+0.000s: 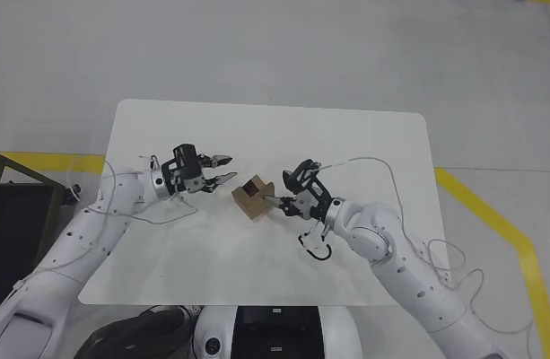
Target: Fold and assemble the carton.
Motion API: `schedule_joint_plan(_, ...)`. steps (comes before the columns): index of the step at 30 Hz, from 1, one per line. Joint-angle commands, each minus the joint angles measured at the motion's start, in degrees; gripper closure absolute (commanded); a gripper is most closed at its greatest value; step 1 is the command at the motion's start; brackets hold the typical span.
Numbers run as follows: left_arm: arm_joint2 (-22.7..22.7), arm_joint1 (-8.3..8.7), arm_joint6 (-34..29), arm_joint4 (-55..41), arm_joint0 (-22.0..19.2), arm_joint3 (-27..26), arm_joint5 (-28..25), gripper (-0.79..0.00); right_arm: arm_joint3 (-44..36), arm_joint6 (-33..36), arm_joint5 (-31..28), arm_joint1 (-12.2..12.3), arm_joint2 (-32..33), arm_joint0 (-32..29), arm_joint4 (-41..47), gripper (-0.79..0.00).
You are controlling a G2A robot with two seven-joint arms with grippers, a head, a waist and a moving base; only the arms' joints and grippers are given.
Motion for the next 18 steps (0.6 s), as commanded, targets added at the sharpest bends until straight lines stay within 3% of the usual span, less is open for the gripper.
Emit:
schedule_joint_plan(1, 0.5, -0.41, -3.2, -1.0, -0.3, 1.2, 0.8, -0.262, 0.0, -0.1, 0.0, 0.0, 0.1, -0.1, -0.1, -0.480)
schedule_joint_plan(8, 5.0, -2.57, -10.9, -2.7, -3.1, 4.1, -1.7, -0.271, 0.0, -0.2, -0.4, 0.0, 0.5, -0.3, -0.1, -0.489)
schedule_joint_plan(18, 8.1, -4.08, -11.1, -2.7, -3.1, 5.0, -2.9, -0.289, 0.4, -0.2, 0.3, -0.2, 1.2, 0.6, -0.4, -0.539)
